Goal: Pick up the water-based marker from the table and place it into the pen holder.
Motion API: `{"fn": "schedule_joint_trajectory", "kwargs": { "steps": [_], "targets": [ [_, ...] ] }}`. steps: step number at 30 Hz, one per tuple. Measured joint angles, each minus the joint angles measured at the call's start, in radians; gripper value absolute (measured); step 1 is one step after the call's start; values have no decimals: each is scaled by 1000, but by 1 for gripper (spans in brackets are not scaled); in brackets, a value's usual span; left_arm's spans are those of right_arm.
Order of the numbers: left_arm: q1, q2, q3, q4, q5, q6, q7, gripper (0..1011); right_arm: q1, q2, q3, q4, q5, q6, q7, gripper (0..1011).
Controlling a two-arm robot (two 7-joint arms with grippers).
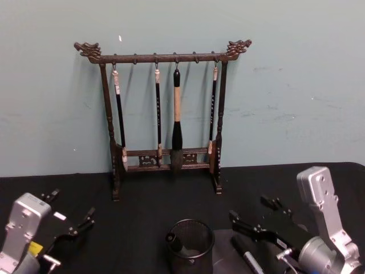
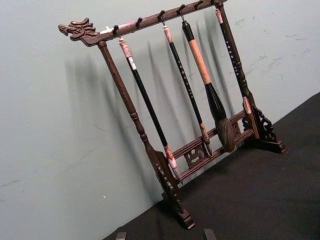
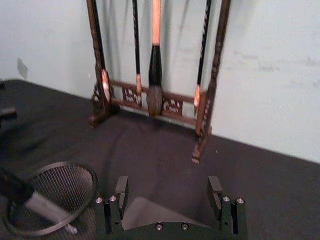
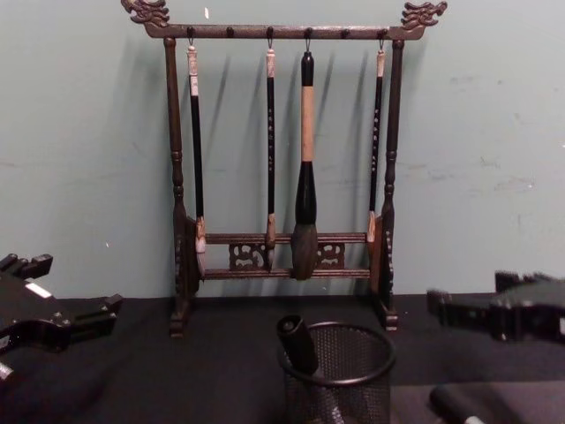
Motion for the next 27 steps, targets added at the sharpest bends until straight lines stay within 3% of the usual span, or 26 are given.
{"fn": "schedule_joint_trajectory", "kwargs": {
  "steps": [10,18,27],
  "targets": [
    [0,0,0,0,0,0,0,1001,-43,-12,6,11,-49,58,-20,1002],
    [0,0,0,0,0,0,0,1001,-34,-43,-17,55,-119,91,-40,1002],
    [0,0,0,0,0,0,0,1001,-27,-63,-14,70,-151,123,-39,1002]
  ]
}}
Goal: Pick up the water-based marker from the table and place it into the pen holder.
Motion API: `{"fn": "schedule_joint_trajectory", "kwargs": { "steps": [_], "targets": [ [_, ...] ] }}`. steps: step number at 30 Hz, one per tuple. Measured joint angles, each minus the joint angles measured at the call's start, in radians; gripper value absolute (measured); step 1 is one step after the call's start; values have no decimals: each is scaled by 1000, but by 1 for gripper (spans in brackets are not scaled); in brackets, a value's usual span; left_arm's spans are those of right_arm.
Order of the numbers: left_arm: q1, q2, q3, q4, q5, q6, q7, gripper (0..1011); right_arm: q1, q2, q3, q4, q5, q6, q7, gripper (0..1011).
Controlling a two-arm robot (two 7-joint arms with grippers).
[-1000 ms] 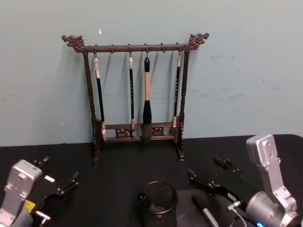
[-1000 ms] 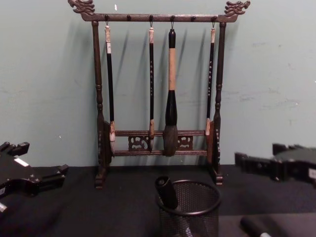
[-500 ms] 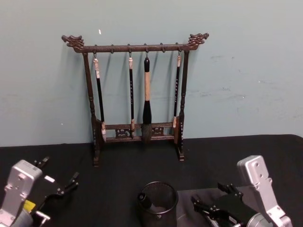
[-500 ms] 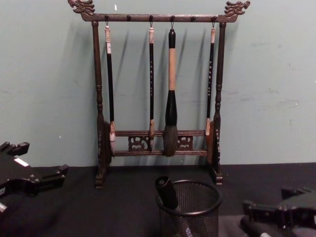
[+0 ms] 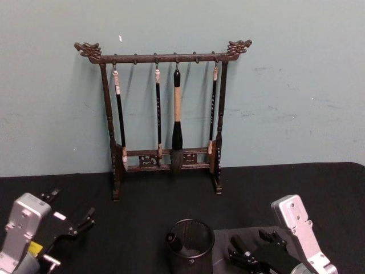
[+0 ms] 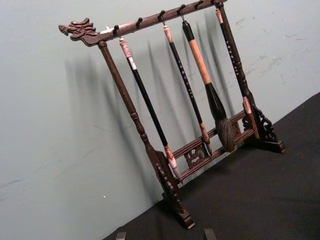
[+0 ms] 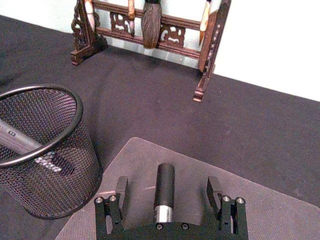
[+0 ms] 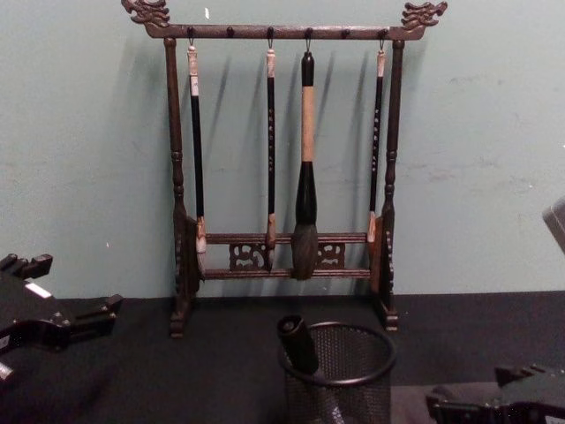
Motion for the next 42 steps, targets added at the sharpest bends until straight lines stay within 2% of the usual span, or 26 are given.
{"fn": "schedule_joint_trajectory", "kwargs": {
  "steps": [10,26,42],
  "targets": [
    [0,0,0,0,0,0,0,1001,7,-22,15,21,-18,37,26,1002],
    [0,0,0,0,0,0,0,1001,10,-59,47,46,-44,67,52,1002],
    [0,0,0,0,0,0,0,1001,8,-66,59,51,-44,71,69,1002]
  ]
}}
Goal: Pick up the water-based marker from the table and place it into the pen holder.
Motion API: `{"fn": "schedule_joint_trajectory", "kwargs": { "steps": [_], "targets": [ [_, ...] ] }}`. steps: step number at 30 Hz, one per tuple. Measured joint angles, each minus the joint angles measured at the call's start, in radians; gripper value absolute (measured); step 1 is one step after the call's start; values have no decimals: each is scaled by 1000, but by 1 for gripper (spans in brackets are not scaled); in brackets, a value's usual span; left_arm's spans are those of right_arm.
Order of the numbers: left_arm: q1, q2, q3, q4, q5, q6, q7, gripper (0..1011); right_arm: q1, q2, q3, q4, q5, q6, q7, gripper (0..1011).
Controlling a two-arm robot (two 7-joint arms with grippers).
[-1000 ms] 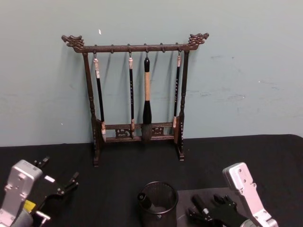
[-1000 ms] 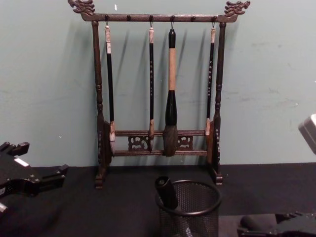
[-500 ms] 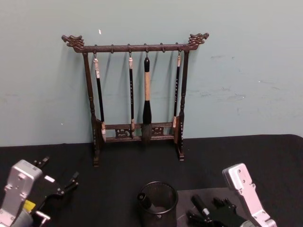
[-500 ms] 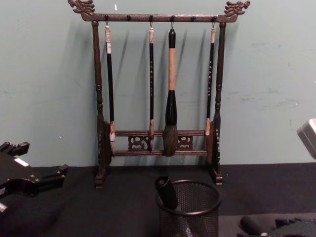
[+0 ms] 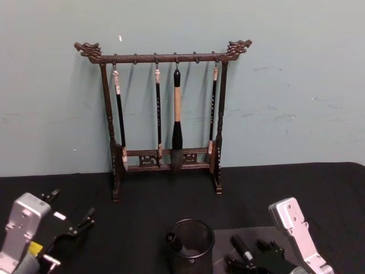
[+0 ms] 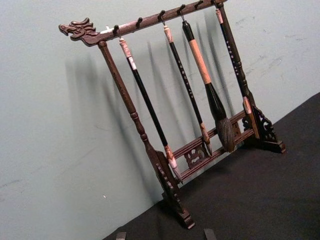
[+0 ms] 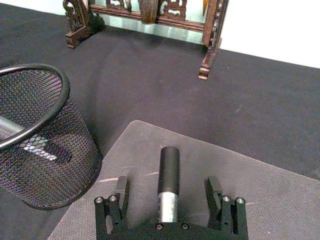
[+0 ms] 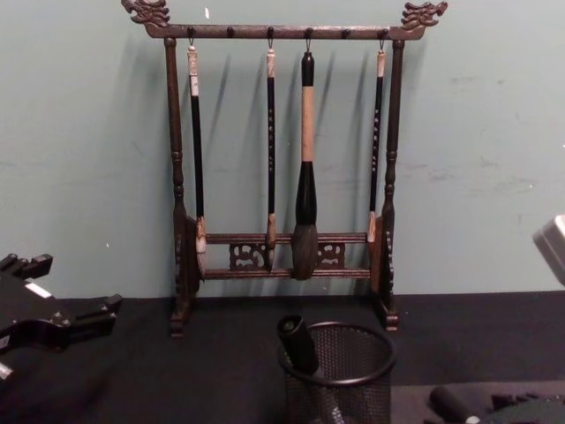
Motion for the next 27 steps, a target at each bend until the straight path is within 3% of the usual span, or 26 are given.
{"fn": "schedule_joint_trajectory", "kwargs": {
  "steps": [12,18,19,21,27],
  "targets": [
    [0,0,0,0,0,0,0,1001,0,1,-2,-1,1,0,-3,1002],
    [0,0,0,0,0,0,0,1001,0,2,-3,-2,1,-1,-4,903],
    [0,0,0,0,0,0,0,1001,0,1,-3,-2,1,-1,-4,839],
    [0,0,0,0,0,0,0,1001,0,2,-3,-2,1,-1,-4,822],
    [0,0,0,0,0,0,0,1001,0,1,-3,-2,1,-1,-4,621]
  ]
}}
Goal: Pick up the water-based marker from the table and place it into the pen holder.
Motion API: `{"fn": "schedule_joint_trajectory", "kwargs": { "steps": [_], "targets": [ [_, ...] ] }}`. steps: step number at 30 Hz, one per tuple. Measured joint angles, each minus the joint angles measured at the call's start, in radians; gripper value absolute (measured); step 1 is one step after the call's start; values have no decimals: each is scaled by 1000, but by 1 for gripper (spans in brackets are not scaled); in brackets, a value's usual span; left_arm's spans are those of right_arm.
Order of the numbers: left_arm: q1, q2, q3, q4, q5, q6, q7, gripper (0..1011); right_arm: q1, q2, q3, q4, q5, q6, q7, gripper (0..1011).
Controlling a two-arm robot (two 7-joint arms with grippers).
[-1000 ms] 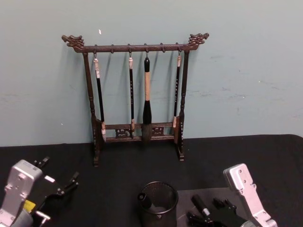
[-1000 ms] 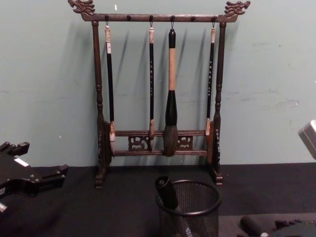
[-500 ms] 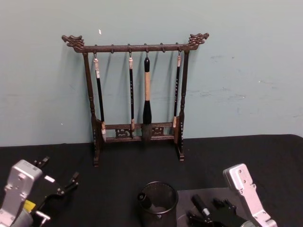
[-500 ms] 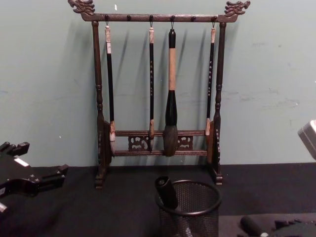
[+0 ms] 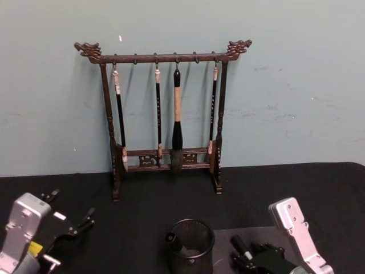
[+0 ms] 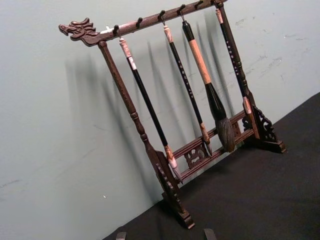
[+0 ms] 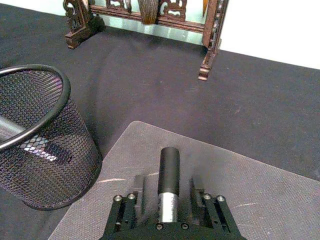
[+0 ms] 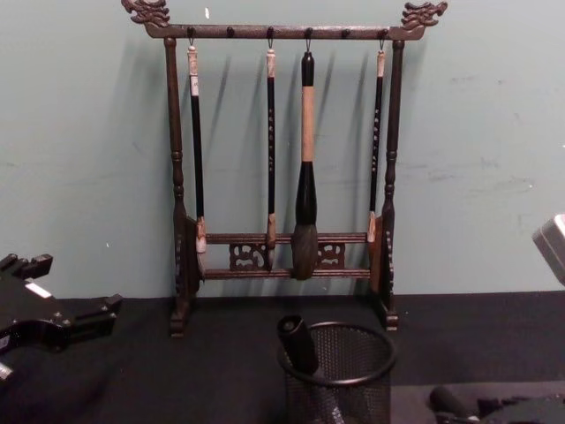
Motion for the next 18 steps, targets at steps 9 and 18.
{"fn": "schedule_joint_trajectory", "kwargs": {
  "steps": [9,18],
  "targets": [
    [0,0,0,0,0,0,0,1001,0,0,0,0,0,0,0,253],
    [0,0,0,0,0,0,0,1001,0,0,0,0,0,0,0,227]
  ]
}}
